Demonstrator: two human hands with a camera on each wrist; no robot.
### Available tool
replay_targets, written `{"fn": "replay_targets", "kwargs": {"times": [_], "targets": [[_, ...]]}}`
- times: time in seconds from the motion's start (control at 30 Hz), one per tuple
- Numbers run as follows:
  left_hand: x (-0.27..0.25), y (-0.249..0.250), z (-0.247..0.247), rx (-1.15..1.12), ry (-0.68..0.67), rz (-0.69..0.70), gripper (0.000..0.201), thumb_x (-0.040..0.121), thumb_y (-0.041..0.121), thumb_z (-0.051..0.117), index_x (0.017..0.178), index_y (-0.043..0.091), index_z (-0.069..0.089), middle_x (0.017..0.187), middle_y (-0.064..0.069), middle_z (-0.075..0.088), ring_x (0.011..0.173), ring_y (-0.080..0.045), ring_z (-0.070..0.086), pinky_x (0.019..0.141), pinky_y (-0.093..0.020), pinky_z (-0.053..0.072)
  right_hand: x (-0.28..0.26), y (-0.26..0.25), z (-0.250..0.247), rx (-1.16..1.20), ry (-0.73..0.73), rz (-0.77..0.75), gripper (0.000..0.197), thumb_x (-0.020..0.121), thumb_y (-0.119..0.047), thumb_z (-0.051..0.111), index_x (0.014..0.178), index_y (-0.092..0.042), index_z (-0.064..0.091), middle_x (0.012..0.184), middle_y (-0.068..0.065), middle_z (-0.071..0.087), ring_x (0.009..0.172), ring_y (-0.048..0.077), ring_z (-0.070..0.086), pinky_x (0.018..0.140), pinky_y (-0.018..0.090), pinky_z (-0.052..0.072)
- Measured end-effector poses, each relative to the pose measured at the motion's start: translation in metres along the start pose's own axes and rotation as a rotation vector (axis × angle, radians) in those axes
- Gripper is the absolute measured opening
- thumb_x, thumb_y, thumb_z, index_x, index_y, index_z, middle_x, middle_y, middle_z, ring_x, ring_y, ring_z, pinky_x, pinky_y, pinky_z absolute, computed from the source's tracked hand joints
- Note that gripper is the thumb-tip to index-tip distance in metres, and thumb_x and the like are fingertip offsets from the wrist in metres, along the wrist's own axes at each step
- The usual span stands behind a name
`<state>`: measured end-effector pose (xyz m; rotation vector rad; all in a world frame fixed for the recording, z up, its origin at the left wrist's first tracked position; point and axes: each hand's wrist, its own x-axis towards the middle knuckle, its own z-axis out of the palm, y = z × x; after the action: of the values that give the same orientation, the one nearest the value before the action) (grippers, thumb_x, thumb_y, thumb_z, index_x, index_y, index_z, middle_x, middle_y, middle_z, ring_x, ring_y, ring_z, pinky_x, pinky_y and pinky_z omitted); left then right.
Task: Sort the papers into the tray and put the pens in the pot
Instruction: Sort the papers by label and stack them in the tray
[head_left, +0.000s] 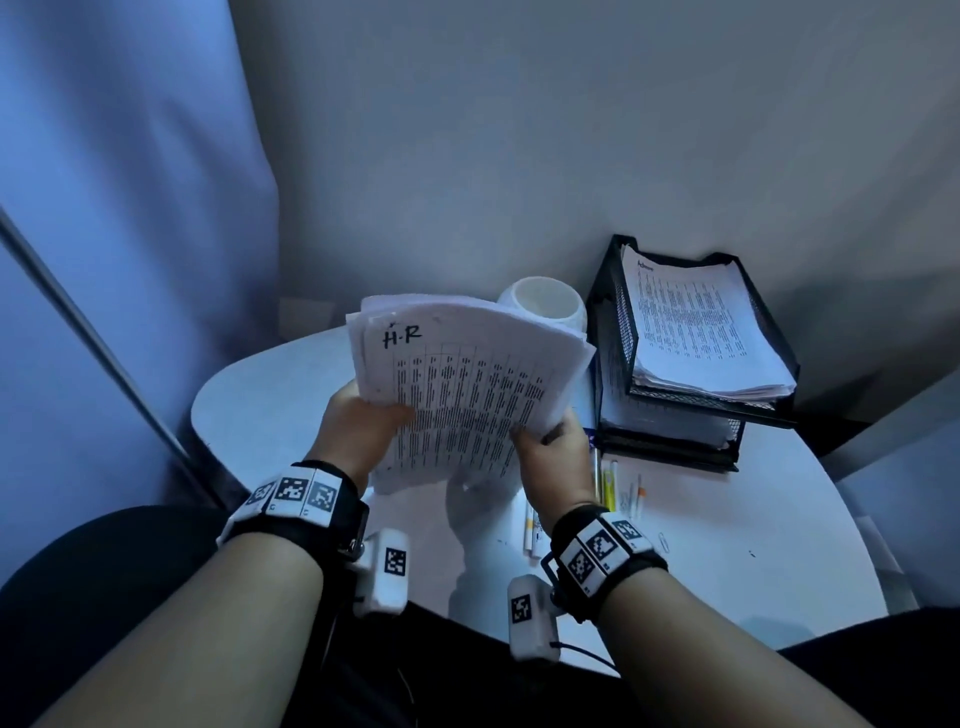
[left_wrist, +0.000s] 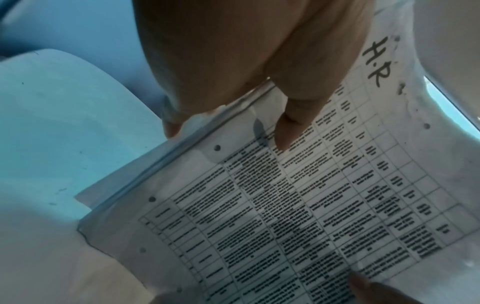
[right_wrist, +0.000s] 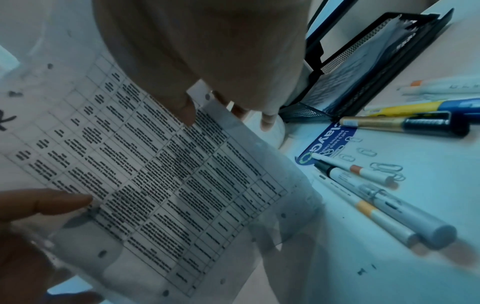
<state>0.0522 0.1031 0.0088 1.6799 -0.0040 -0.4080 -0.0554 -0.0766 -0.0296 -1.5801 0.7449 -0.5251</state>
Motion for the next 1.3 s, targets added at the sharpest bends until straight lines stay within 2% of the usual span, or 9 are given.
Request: {"fn": "replay_targets", "kwargs": {"times": [0.17, 0.37, 0.47, 0.53, 0.83, 0.97, 1.07, 1.17, 1.3], "targets": [[0.0, -0.003, 0.003, 0.064, -0.021, -0.008, 0.023, 0.079, -0.001, 0.067, 0.091, 0.017, 0.073, 0.096, -0.005, 0.077, 0.098, -0.03, 0.07, 0.094, -0.054, 0.056, 0.004, 0.008, 0.004, 0.012, -0.074, 0.068, 0.024, 0.092, 0.0, 0.062, 0.107, -0.019, 0.064, 0.105, 0.003, 0.074, 0.097, 0.02, 0.07, 0.075, 0.032, 0.058], [-0.005, -0.006, 0.013, 0.106, -0.022, 0.04, 0.01, 0.098, 0.012, 0.062, 0.1, 0.02, 0.068, 0.095, 0.006, 0.071, 0.094, -0.02, 0.068, 0.08, -0.034, 0.053, 0.01, 0.019, -0.007, 0.03, -0.041, 0.157, 0.025, 0.093, -0.001, 0.063, 0.115, -0.013, 0.059, 0.11, 0.011, 0.071, 0.103, 0.03, 0.07, 0.082, 0.043, 0.061], [-0.002, 0.0, 0.014, -0.041, 0.002, 0.05, 0.02, 0.098, 0.014, 0.066, 0.117, 0.016, 0.071, 0.109, 0.0, 0.075, 0.105, -0.026, 0.07, 0.098, -0.047, 0.055, 0.012, 0.027, -0.023, 0.154, 0.044, 0.217, 0.046, 0.091, -0.005, 0.072, 0.13, -0.016, 0.05, 0.12, 0.005, 0.063, 0.102, 0.022, 0.068, 0.078, 0.031, 0.055], [0.0, 0.002, 0.016, -0.149, 0.01, 0.049, 0.028, 0.099, 0.013, 0.066, 0.126, 0.012, 0.069, 0.119, -0.003, 0.075, 0.11, -0.026, 0.07, 0.103, -0.049, 0.053, 0.013, 0.032, -0.03, 0.245, 0.052, 0.32, 0.055, 0.089, -0.008, 0.075, 0.135, -0.018, 0.045, 0.123, 0.009, 0.062, 0.103, 0.024, 0.066, 0.08, 0.034, 0.052], [0.001, -0.008, 0.024, -0.245, -0.041, 0.009, 0.014, 0.1, 0.007, 0.064, 0.111, 0.015, 0.069, 0.113, -0.001, 0.073, 0.108, -0.021, 0.069, 0.108, -0.046, 0.049, -0.009, 0.043, -0.031, 0.575, -0.175, 0.643, 0.009, 0.099, -0.005, 0.055, 0.105, -0.001, 0.061, 0.092, 0.014, 0.075, 0.081, 0.031, 0.073, 0.082, 0.045, 0.062], [-0.003, -0.009, 0.025, -0.093, -0.19, -0.038, 0.013, 0.1, 0.016, 0.067, 0.113, 0.014, 0.07, 0.112, -0.007, 0.077, 0.101, -0.029, 0.075, 0.084, -0.043, 0.062, -0.01, 0.053, -0.043, 0.565, -0.082, 0.68, 0.023, 0.103, -0.002, 0.05, 0.122, -0.003, 0.063, 0.102, 0.018, 0.077, 0.085, 0.031, 0.073, 0.065, 0.038, 0.065], [-0.005, -0.011, 0.027, 0.156, -0.276, -0.066, 0.015, 0.1, 0.025, 0.066, 0.111, 0.015, 0.07, 0.107, -0.007, 0.076, 0.091, -0.029, 0.076, 0.076, -0.036, 0.058, -0.012, 0.058, -0.064, 0.61, 0.021, 0.689, 0.026, 0.102, 0.004, 0.047, 0.119, -0.007, 0.064, 0.11, 0.019, 0.075, 0.092, 0.033, 0.071, 0.06, 0.039, 0.065], [-0.004, -0.016, 0.026, 0.328, -0.335, -0.073, 0.011, 0.096, 0.026, 0.067, 0.104, 0.02, 0.071, 0.1, -0.006, 0.077, 0.075, -0.022, 0.071, 0.069, -0.031, 0.049, -0.013, 0.066, -0.09, 0.647, 0.157, 0.704, 0.021, 0.101, 0.006, 0.046, 0.107, -0.003, 0.064, 0.088, 0.017, 0.078, 0.088, 0.034, 0.069, 0.053, 0.037, 0.063], [-0.004, -0.016, 0.025, 0.506, -0.368, -0.054, 0.01, 0.096, 0.03, 0.063, 0.101, 0.027, 0.071, 0.097, 0.001, 0.076, 0.082, -0.018, 0.074, 0.068, -0.029, 0.049, -0.001, 0.087, -0.122, 0.674, 0.335, 0.771, 0.022, 0.104, -0.005, 0.046, 0.118, 0.003, 0.06, 0.095, 0.019, 0.071, 0.084, 0.034, 0.065, 0.079, 0.046, 0.055]]}}
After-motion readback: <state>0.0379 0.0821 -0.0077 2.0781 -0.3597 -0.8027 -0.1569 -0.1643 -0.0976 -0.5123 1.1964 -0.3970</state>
